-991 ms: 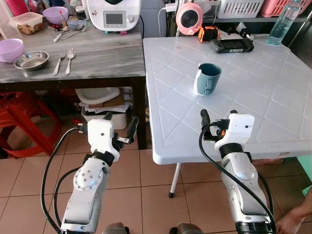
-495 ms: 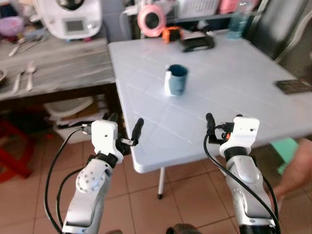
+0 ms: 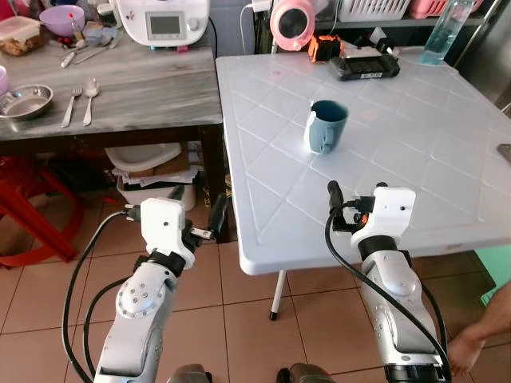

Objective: Setting the table

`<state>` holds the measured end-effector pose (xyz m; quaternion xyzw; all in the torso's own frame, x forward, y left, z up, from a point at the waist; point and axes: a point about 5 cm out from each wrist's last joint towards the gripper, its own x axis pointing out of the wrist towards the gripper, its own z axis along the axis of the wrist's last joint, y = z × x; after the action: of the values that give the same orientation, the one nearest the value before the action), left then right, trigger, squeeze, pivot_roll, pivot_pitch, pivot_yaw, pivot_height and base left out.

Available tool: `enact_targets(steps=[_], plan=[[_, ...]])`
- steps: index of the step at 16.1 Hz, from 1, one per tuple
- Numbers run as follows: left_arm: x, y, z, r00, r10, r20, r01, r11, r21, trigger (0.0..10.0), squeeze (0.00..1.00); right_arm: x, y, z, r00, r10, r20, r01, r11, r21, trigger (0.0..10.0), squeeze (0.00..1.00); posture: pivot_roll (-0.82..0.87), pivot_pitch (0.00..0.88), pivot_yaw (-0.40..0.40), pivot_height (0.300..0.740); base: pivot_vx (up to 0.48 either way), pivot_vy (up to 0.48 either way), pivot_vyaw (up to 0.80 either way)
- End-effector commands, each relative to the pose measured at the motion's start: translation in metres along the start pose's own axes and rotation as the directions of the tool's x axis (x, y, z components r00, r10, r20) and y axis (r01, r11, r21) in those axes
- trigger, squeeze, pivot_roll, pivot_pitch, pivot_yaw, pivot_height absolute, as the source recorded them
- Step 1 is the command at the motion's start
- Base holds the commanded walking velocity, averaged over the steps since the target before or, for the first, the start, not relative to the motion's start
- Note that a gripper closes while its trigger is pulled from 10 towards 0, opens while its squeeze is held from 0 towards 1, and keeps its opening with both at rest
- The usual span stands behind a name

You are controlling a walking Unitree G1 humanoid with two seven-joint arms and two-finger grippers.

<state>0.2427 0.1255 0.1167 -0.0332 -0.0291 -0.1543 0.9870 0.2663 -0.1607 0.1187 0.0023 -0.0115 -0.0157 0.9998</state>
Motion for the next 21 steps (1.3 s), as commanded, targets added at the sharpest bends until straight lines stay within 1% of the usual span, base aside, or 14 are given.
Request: enact_targets(steps=[1, 4, 7, 11, 13, 15, 21], plan=[[-0.0012, -0.0001, 0.0025, 1.000, -0.004, 0.000, 0.004, 1.000, 0.008, 10.0, 0.00, 0.0034, -0.0040, 0.0048, 1.000, -0.016, 0.013, 0.016, 1.000, 0.000, 10.0, 0.00, 0.04, 0.042, 0.020, 0.740, 0.000, 0.000, 0.00], [-0.0053, -0.0012, 0.0046, 1.000, -0.023, 0.005, 0.023, 1.000, 0.002, 10.0, 0.00, 0.0072, -0.0071, 0.0060, 0.999, -0.034, 0.012, 0.034, 0.999, 0.014, 10.0, 0.00, 0.05, 0.055, 0.020, 0.740, 0.000, 0.000, 0.00], [-0.0065, -0.0017, 0.0053, 0.999, -0.032, 0.005, 0.032, 0.999, -0.002, 10.0, 0.00, 0.0068, -0.0076, 0.0035, 0.999, -0.041, 0.000, 0.041, 0.999, 0.022, 10.0, 0.00, 0.05, 0.058, 0.022, 0.740, 0.429, 0.000, 0.00], [-0.0036, -0.0024, 0.0051, 0.999, -0.041, 0.003, 0.041, 0.999, -0.006, 10.0, 0.00, 0.0065, -0.0062, 0.0030, 0.999, -0.040, -0.004, 0.040, 0.999, 0.025, 10.0, 0.00, 0.05, 0.047, 0.024, 0.740, 0.435, 0.000, 0.00], [-0.0022, -0.0031, 0.0056, 0.999, -0.043, 0.009, 0.043, 0.999, -0.008, 10.0, 0.00, 0.0069, -0.0061, 0.0039, 0.999, -0.037, 0.000, 0.037, 0.999, 0.024, 10.0, 0.00, 0.04, 0.045, 0.022, 0.740, 0.433, 0.000, -0.53], [-0.0015, -0.0025, 0.0047, 0.999, -0.033, 0.006, 0.033, 0.999, -0.009, 10.0, 0.00, 0.0079, -0.0058, 0.0042, 0.999, -0.034, 0.002, 0.034, 0.999, 0.023, 10.0, 0.00, 0.04, 0.040, 0.018, 0.740, 0.358, 0.000, 0.00], [-0.0024, -0.0020, 0.0028, 1.000, -0.031, -0.003, 0.031, 0.999, -0.016, 10.0, 0.00, 0.0072, -0.0043, 0.0030, 1.000, -0.025, -0.001, 0.025, 1.000, 0.017, 10.0, 0.00, 0.04, 0.039, 0.013, 0.740, 0.000, 0.000, 0.00]])
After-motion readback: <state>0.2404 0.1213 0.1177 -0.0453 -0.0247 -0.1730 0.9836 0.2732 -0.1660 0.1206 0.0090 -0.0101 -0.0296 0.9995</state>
